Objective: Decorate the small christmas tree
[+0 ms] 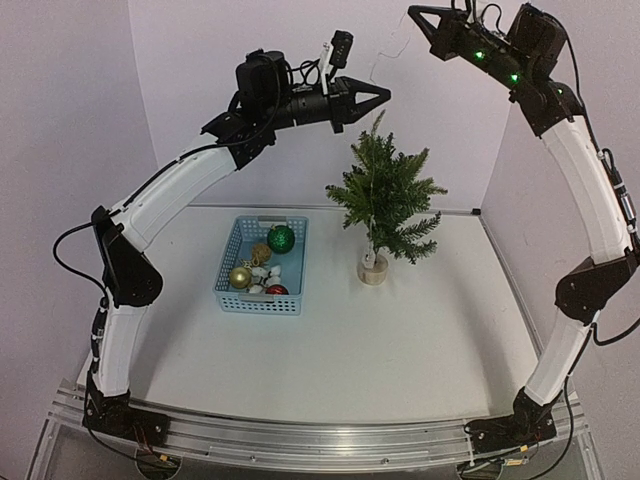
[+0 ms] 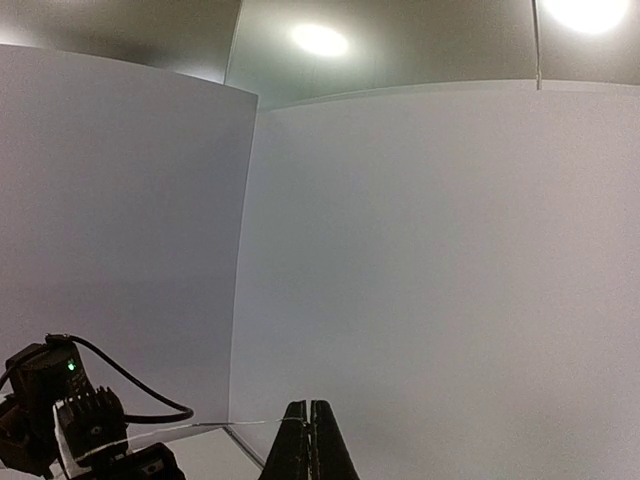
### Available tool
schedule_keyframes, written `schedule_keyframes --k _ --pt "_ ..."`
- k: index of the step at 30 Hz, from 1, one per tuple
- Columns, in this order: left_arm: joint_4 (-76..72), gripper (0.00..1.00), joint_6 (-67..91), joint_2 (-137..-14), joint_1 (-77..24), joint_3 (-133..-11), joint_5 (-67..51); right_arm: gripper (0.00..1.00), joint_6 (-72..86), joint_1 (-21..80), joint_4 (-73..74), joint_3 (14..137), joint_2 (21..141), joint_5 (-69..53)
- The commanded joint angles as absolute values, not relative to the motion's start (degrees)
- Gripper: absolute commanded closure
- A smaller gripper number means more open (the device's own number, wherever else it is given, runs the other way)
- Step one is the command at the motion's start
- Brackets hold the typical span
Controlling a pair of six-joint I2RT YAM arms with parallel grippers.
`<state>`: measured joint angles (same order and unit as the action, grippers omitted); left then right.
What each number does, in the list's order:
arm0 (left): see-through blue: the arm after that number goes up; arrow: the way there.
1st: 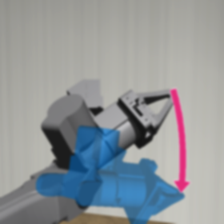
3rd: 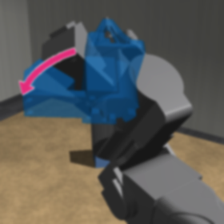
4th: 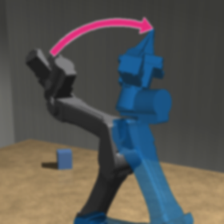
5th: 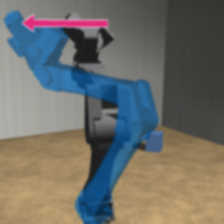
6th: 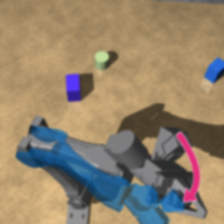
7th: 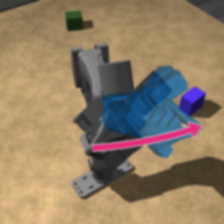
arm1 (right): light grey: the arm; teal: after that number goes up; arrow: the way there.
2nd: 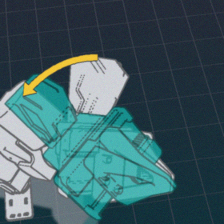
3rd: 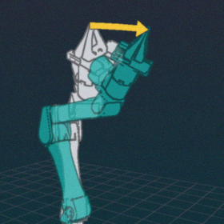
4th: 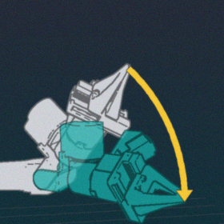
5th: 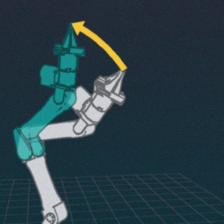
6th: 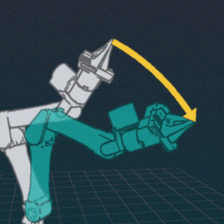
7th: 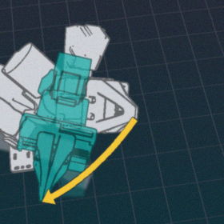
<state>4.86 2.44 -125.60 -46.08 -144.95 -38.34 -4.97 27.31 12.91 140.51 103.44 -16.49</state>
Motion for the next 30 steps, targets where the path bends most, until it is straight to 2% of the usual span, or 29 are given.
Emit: schedule_keyframes --k 1,6,13,18,30 --pt "0.58 1.0 7.16 -123.97 -43.87 -145.65 -35.34 1.0 -6.38 27.56 9.07 141.59 103.25 -14.43" --pt "-2.52 1.0 10.51 -125.31 -40.97 -145.1 -34.42 1.0 -8.51 27.53 7.83 142.11 104.67 -12.39" --pt "-5.04 1.0 12.59 -126.06 -38.19 -142.41 -31.21 1.0 -17.53 27.03 7.9 142.2 108.33 -1.01" --pt "-5.78 1.0 11.93 -127.1 -38.05 -138.96 -29.33 1.0 -17.72 22.96 9.79 138.88 110.32 4.38" --pt "-8.47 1.0 11.51 -132.11 -37.8 -137.94 -20.66 1.0 -9.97 13.12 22.16 135.33 113.14 1.88"
